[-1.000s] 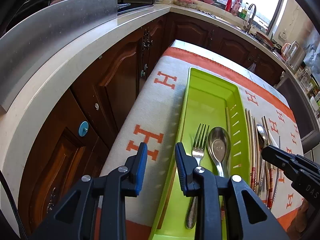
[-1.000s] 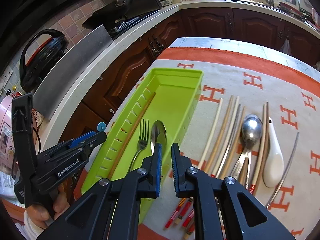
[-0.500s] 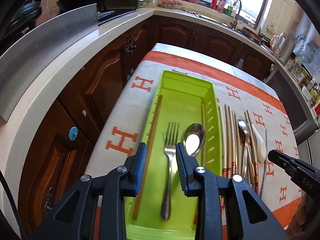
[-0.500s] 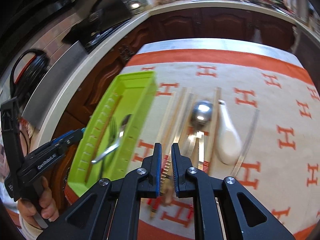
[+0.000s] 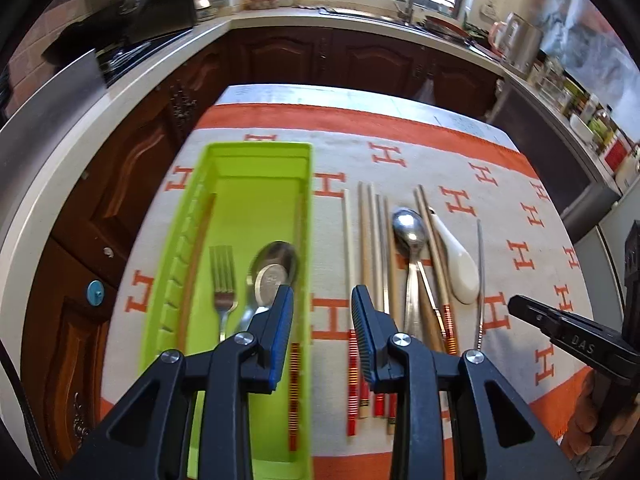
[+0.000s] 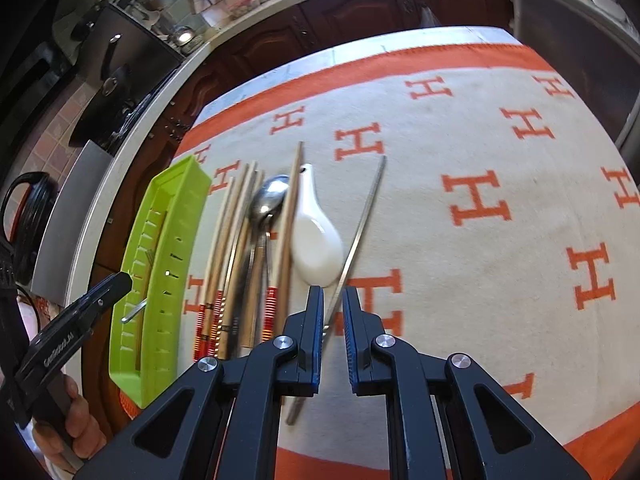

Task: Organize utensils
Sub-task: 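Grasp the steel chopstick with the right tool while the left tool moves to the chopsticks, then grasp a red-striped chopstick with the left tool while the right tool lifts the steel chopstick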

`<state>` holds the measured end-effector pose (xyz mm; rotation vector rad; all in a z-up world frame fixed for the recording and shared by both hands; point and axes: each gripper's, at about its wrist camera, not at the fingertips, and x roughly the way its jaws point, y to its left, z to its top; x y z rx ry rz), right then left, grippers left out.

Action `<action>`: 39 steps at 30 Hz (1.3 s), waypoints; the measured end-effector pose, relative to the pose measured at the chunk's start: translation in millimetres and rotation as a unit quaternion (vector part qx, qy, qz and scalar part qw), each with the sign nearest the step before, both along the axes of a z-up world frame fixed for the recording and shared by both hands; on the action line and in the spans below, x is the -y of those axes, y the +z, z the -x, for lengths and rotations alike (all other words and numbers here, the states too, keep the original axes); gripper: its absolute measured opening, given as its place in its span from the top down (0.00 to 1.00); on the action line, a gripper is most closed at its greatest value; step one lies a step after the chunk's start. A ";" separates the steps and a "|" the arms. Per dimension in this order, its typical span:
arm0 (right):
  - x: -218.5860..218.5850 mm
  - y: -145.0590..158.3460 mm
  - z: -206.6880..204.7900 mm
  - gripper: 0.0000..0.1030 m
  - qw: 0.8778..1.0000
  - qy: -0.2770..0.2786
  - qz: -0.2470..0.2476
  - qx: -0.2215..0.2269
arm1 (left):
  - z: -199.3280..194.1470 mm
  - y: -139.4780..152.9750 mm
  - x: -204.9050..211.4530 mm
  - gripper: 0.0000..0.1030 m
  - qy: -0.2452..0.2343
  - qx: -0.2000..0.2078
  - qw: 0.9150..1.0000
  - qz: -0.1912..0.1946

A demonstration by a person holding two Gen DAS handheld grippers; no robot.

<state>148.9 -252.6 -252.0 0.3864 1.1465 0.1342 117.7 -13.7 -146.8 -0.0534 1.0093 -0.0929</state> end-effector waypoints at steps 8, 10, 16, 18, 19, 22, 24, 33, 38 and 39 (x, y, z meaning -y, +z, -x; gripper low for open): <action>-8.1 -22.1 -14.6 0.79 1.000 0.011 0.002 -0.027 | -9.5 -6.7 30.7 0.72 -0.023 -0.013 1.000 -0.009; -15.5 -27.5 -20.0 0.79 0.999 0.015 0.015 -0.030 | -11.3 -8.4 31.6 0.72 -0.022 -0.015 1.000 -0.012; -40.2 -31.1 -26.8 0.79 0.995 0.029 0.098 -0.016 | -15.0 -13.5 29.3 0.72 -0.016 -0.026 0.999 -0.011; -54.2 -32.0 -26.2 0.79 0.988 0.044 0.149 -0.007 | -16.2 -14.9 30.0 0.72 -0.016 -0.029 0.999 -0.009; -60.8 -32.5 -24.6 0.79 0.984 0.053 0.173 -0.002 | -17.1 -15.7 30.4 0.72 -0.017 -0.030 0.999 -0.008; -72.8 -33.4 -21.3 0.82 0.975 0.064 0.213 0.010 | -17.9 -17.4 33.6 0.72 -0.021 -0.034 0.999 -0.004; -72.2 -34.0 -21.1 0.89 0.973 0.062 0.222 0.012 | -18.4 -18.4 36.6 0.72 -0.027 -0.038 0.999 0.001; -3.5 -31.1 -14.5 0.95 0.992 -0.030 0.119 -0.011 | -36.8 -30.7 48.2 0.73 -0.061 -0.078 0.991 0.095; 33.3 -32.6 -8.7 0.95 0.995 -0.065 0.071 -0.023 | -52.1 -46.6 60.2 0.84 -0.073 -0.108 0.982 0.138; 36.8 -33.0 -7.1 0.95 0.995 -0.068 0.067 -0.024 | -55.2 -50.7 62.1 0.85 -0.074 -0.115 0.980 0.141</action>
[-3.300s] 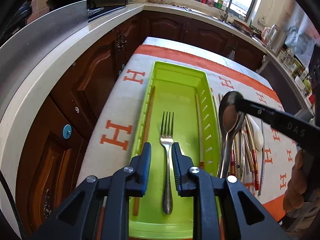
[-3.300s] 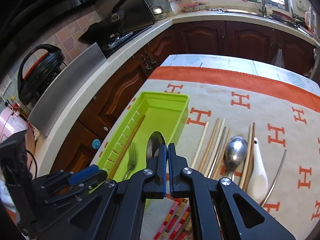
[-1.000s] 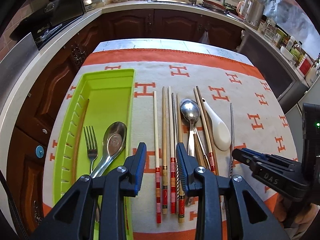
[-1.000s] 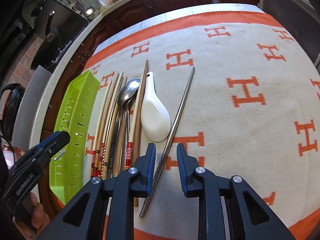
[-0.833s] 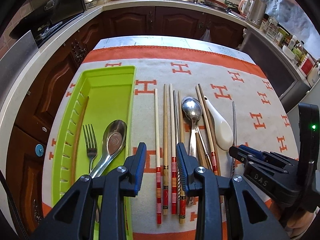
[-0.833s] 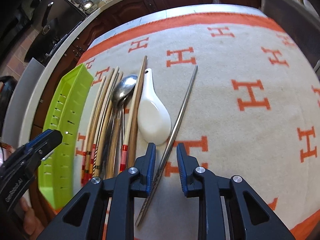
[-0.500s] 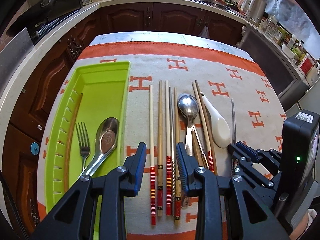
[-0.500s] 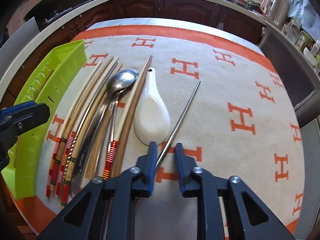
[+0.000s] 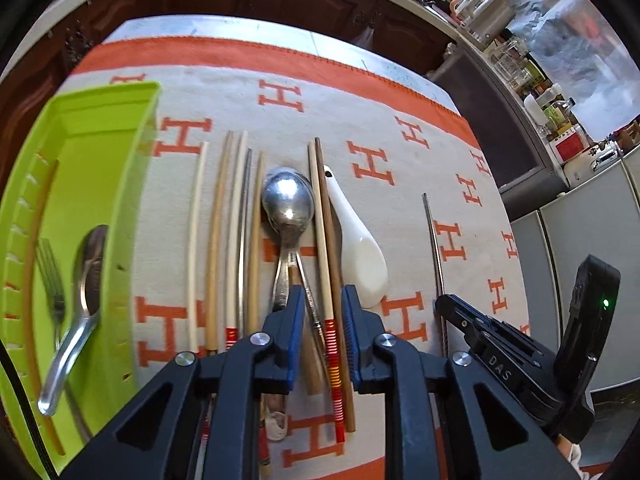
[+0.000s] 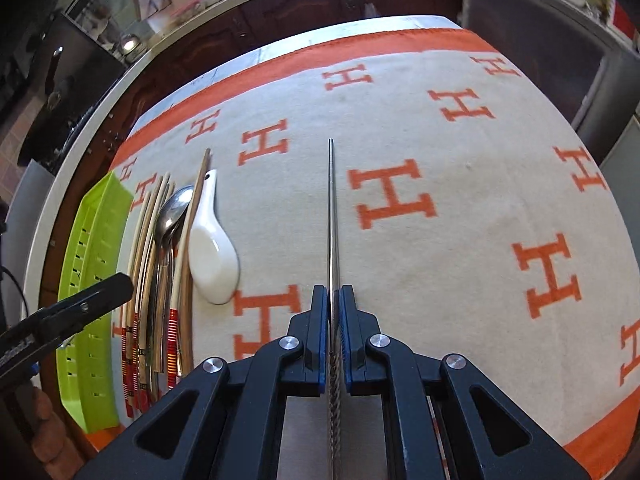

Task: Organize utensils
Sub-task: 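Grasp a red-striped chopstick with the left tool while the right tool lifts the steel chopstick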

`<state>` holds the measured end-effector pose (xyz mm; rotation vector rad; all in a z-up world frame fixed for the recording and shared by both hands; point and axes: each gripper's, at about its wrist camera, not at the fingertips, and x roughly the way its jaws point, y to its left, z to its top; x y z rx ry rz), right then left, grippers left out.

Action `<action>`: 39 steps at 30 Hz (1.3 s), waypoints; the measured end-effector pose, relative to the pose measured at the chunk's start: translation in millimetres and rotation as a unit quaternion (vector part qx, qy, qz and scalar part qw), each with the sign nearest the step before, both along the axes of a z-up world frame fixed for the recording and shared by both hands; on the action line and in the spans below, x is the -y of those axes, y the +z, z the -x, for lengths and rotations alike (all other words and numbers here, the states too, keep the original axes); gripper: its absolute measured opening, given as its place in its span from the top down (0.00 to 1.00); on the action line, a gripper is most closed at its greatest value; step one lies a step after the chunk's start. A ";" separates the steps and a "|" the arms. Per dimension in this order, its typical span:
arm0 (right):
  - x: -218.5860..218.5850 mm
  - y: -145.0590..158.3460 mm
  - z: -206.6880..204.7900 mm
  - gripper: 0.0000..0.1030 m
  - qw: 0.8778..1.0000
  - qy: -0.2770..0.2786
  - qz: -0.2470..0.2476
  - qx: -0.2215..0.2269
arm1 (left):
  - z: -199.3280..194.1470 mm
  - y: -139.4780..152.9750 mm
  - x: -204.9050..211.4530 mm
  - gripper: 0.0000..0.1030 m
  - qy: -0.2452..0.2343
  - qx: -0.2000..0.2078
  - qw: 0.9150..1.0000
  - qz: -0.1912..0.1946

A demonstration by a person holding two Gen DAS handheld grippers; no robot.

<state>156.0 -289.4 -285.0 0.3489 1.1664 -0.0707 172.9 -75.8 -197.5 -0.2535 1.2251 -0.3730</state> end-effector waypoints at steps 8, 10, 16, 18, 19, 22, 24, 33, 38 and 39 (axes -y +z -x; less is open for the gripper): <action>13.1 -0.8 6.4 0.95 1.000 -0.005 -0.024 0.000 | -14.5 -19.8 14.7 0.91 0.004 -0.032 0.999 0.000; 13.3 -1.1 6.1 0.95 1.000 -0.005 -0.028 0.001 | -15.5 -20.5 18.0 0.91 0.003 -0.032 0.999 -0.009; 15.1 -1.9 6.3 0.95 0.999 -0.005 -0.036 0.001 | -17.9 -25.8 21.8 0.91 0.001 -0.038 0.999 -0.028; 15.4 -2.1 6.5 0.95 0.999 -0.005 -0.038 0.002 | -18.0 -25.4 25.1 0.91 -0.001 -0.033 0.999 -0.036; 15.4 -2.1 6.6 0.95 0.999 -0.005 -0.039 0.002 | -18.3 -25.0 26.4 0.91 -0.002 -0.031 0.999 -0.040; 15.5 -2.3 6.9 0.95 0.999 -0.005 -0.039 0.002 | -19.2 -24.8 30.5 0.91 -0.006 -0.027 0.998 -0.049; 14.9 -2.1 7.2 0.95 0.999 -0.004 -0.038 0.003 | -20.2 -24.6 33.7 0.91 -0.010 -0.024 0.998 -0.055; 17.3 -1.9 8.2 0.95 0.999 -0.003 -0.043 0.003 | -24.0 -25.1 36.9 0.91 -0.010 -0.018 0.997 -0.074; 18.0 -1.8 9.1 0.95 0.999 -0.002 -0.044 0.004 | -23.4 -30.2 33.6 0.91 -0.011 -0.028 0.997 -0.068; 18.0 -1.8 9.1 0.95 0.999 -0.002 -0.044 0.004 | -22.9 -30.4 33.3 0.91 -0.013 -0.027 0.997 -0.071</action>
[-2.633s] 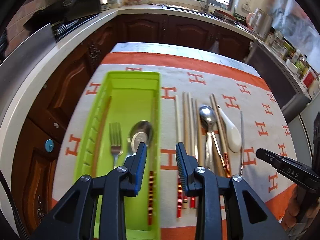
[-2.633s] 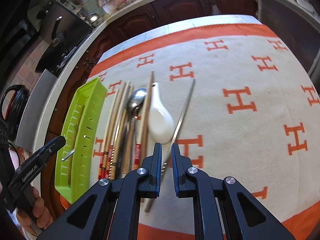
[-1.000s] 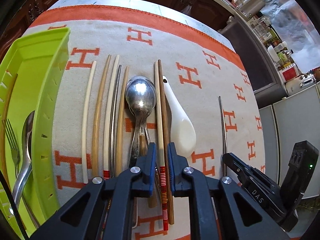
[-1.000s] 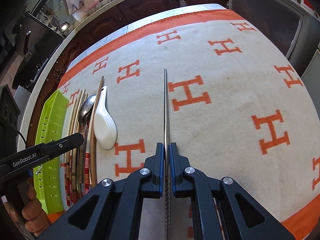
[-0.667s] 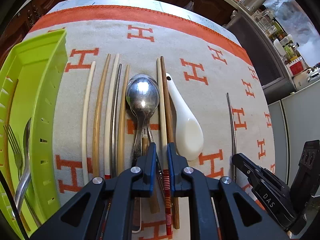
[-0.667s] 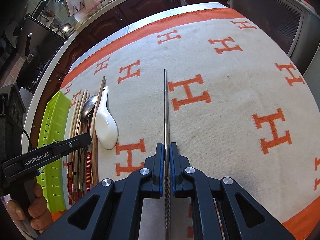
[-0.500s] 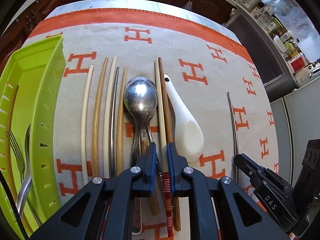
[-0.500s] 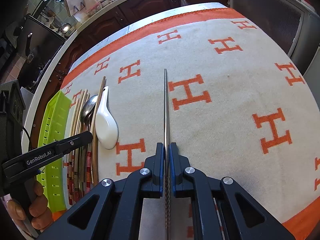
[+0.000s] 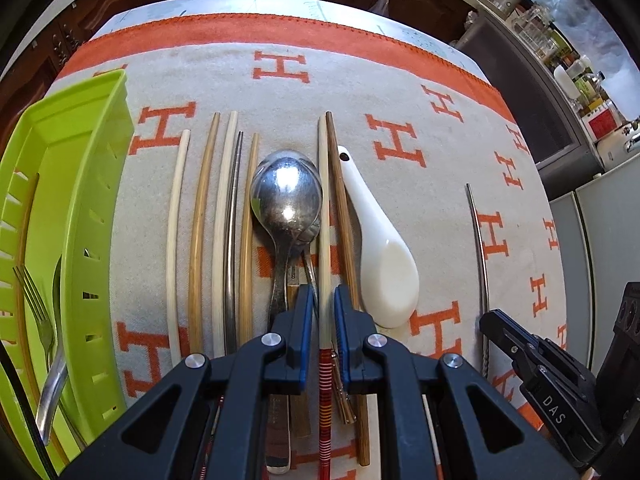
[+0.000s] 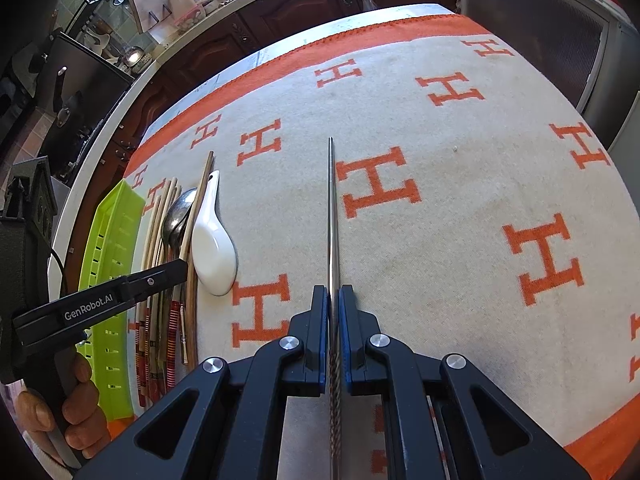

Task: Organize utensils
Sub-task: 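Grasp a red-striped chopstick with the left tool while the right tool lifts the steel chopstick, then carry both chopsticks into the green tray and open both tools to release them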

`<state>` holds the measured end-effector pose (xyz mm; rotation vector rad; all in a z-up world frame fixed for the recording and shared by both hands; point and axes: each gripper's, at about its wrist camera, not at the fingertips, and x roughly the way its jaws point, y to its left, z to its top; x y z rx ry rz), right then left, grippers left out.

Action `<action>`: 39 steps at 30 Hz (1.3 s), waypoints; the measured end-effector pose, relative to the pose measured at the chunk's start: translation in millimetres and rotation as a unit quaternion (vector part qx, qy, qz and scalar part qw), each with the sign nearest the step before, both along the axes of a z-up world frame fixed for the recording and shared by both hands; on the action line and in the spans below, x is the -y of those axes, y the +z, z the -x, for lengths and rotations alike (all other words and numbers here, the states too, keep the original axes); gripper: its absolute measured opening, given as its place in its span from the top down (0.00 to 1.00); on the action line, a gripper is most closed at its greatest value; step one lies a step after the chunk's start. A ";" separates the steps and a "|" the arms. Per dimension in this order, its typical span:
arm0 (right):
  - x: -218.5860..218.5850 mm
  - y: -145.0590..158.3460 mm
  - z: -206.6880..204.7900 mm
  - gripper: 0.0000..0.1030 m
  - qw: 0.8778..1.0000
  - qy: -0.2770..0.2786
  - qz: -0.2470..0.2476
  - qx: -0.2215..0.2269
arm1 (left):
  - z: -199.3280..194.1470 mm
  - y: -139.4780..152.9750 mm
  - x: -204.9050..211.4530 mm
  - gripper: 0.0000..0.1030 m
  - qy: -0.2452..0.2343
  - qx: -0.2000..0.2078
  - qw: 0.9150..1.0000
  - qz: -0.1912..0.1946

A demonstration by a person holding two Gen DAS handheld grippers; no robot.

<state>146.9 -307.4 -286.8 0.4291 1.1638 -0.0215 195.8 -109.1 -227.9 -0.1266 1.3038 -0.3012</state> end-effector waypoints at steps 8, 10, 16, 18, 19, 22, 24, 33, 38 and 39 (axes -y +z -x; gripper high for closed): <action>0.1 -0.1 0.3 0.95 1.000 0.002 0.000 0.002 | 2.5 4.0 18.9 0.91 -0.036 0.026 0.998 -0.053; 0.2 -0.2 0.3 0.95 1.000 0.002 0.000 0.002 | 5.7 5.2 27.4 0.92 -0.054 0.040 0.994 -0.082; 0.6 -0.6 0.7 0.95 1.000 0.002 -0.003 0.003 | 11.6 11.5 24.3 0.97 -0.054 0.048 0.995 -0.070; 1.1 -0.6 0.5 0.95 1.000 0.001 -0.005 0.003 | 16.3 20.0 17.4 0.97 -0.048 0.057 0.995 -0.060; 2.4 -0.9 0.7 0.95 1.000 0.001 -0.006 0.004 | 20.0 24.0 13.4 0.97 -0.046 0.060 0.996 -0.055; 4.3 -1.1 1.2 0.95 1.000 -0.001 -0.012 0.003 | 26.6 35.3 4.6 0.97 -0.039 0.065 0.996 -0.042; 5.4 0.2 2.3 0.95 1.000 -0.004 -0.017 0.004 | 30.8 42.1 -0.7 0.97 -0.036 0.068 0.996 -0.034; -8.1 23.0 10.5 0.95 0.998 0.012 -0.046 0.028 | 53.1 75.1 -38.6 0.97 -0.002 0.096 0.994 -0.048; -28.6 38.7 12.5 0.95 0.997 0.033 -0.059 0.037 | 65.5 91.6 -68.6 0.97 0.029 0.118 0.991 -0.058; -35.5 42.9 12.2 0.95 0.997 0.041 -0.060 0.039 | 68.5 95.2 -75.4 0.97 0.034 0.125 0.990 -0.060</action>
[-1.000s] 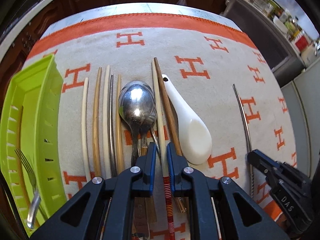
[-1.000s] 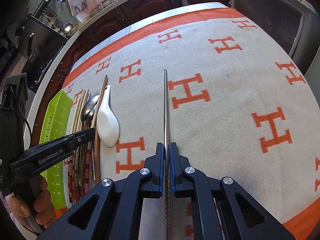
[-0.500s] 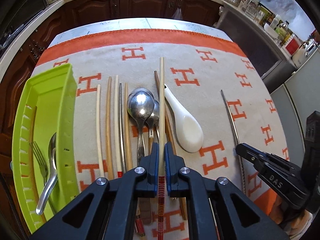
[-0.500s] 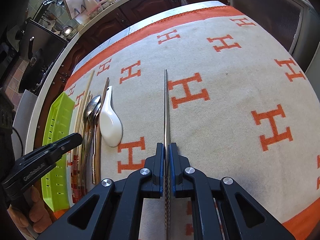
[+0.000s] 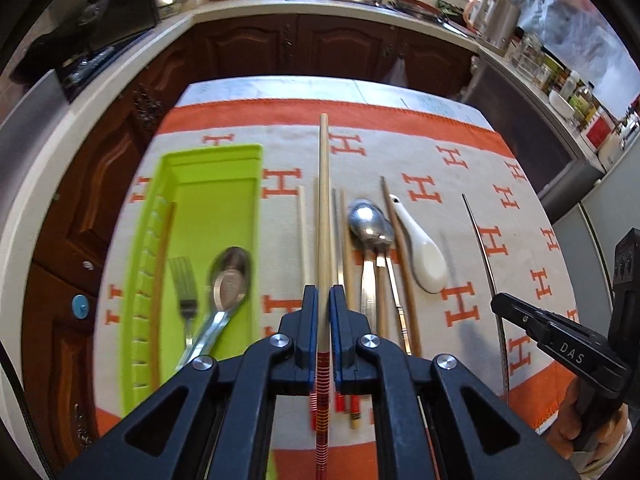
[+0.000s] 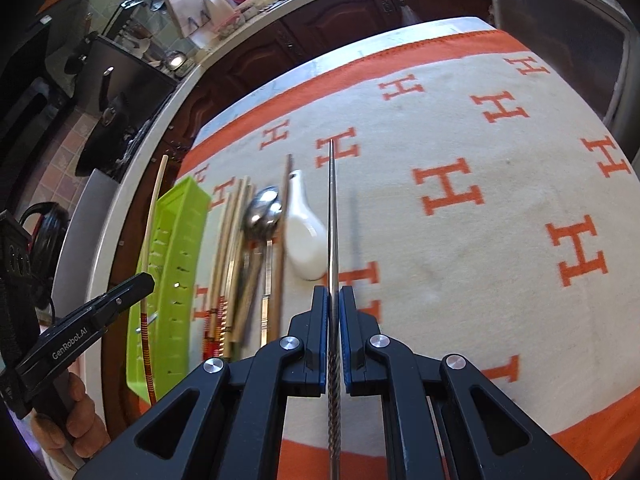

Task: Organize utensils
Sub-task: 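Carry both chopsticks into the green tray and open both tools to release them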

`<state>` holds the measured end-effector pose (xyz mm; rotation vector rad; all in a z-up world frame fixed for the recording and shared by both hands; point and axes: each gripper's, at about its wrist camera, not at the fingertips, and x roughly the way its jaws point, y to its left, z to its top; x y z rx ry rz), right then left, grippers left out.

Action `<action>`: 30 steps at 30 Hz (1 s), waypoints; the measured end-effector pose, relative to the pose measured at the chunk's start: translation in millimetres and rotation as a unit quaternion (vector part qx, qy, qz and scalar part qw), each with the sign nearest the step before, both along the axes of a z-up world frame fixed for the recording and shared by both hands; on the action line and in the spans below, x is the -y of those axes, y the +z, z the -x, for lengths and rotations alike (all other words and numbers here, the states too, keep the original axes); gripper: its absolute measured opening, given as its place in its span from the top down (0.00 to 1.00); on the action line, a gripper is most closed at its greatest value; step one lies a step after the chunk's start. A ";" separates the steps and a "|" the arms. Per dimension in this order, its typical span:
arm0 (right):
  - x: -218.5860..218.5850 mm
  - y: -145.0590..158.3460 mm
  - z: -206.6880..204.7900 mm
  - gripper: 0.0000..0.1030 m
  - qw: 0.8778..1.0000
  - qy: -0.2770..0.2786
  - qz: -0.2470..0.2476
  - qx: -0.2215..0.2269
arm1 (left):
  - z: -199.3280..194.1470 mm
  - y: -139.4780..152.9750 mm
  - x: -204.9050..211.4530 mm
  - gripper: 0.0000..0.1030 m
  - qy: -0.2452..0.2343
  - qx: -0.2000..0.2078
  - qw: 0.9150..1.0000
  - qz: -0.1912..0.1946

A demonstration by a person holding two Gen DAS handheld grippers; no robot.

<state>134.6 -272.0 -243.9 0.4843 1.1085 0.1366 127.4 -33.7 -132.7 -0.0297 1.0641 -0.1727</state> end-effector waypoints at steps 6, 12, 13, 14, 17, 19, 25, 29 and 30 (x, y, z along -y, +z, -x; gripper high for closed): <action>-50.3 28.7 -1.1 0.95 0.999 0.050 -0.009 0.018 | 15.5 13.9 -46.0 0.97 0.035 0.029 0.999 -0.002; -109.6 52.3 -11.6 0.95 0.996 0.087 -0.022 0.029 | 25.1 13.7 -84.6 0.97 0.059 0.046 0.997 0.000; -120.0 55.4 -13.9 0.95 0.995 0.090 -0.026 0.028 | 25.3 12.7 -91.4 0.97 0.063 0.048 0.997 0.002; -128.5 57.1 -17.1 0.95 0.995 0.093 -0.029 0.027 | 25.1 11.9 -97.6 0.97 0.066 0.049 0.997 0.003; -153.3 58.3 -30.6 0.95 0.994 0.097 -0.044 0.018 | 23.9 9.4 -109.2 0.97 0.072 0.052 0.996 0.005; -171.2 57.5 -38.7 0.95 0.994 0.097 -0.056 0.011 | 20.7 6.4 -114.7 0.97 0.072 0.051 0.996 0.011; -212.1 31.6 -60.7 0.95 0.993 0.099 -0.060 -0.029 | 8.5 -11.9 -126.2 0.96 0.070 0.033 0.997 0.020; -221.6 14.7 -67.0 0.95 0.992 0.095 -0.059 -0.049 | 0.8 -25.3 -134.1 0.96 0.069 0.018 0.997 0.026; -222.1 11.5 -68.4 0.95 0.992 0.094 -0.060 -0.052 | -1.1 -28.5 -135.5 0.96 0.067 0.014 0.997 0.028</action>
